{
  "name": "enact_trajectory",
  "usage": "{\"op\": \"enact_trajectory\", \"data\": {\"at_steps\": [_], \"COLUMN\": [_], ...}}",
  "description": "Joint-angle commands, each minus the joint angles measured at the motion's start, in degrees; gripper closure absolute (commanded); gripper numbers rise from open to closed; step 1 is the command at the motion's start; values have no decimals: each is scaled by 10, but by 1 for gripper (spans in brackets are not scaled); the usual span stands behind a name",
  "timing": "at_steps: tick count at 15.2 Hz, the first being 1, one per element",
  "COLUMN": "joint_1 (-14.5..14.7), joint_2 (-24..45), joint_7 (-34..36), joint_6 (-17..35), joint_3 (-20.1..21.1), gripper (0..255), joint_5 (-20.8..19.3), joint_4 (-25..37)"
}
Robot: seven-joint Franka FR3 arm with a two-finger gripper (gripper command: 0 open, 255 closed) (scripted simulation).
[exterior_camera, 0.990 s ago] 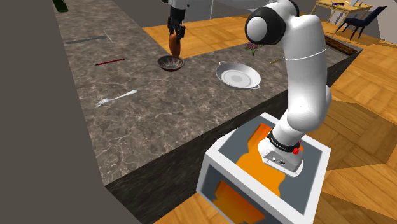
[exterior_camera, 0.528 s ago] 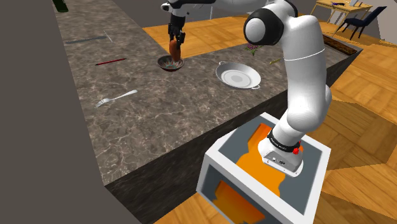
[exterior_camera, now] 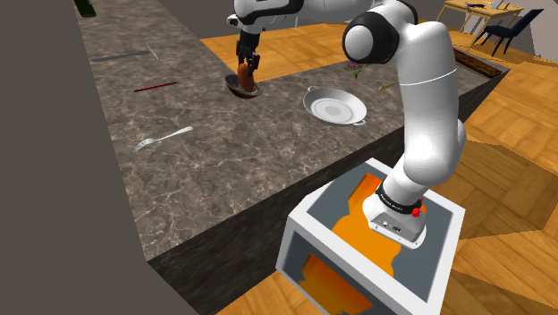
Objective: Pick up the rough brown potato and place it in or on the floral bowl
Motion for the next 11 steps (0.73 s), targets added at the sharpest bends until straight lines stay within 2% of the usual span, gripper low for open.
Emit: {"op": "enact_trajectory", "data": {"at_steps": [1,8,9,11], "joint_1": [0,0,0,-1], "joint_2": [8,8,14,9], "joint_7": [-1,-1,0,-2], "joint_6": [7,7,4,10], "joint_3": [0,-1,0,-1], "gripper": [255,255,0,0], "joint_5": [0,0,0,0], "joint_4": [-9,-8,0,-11]}}
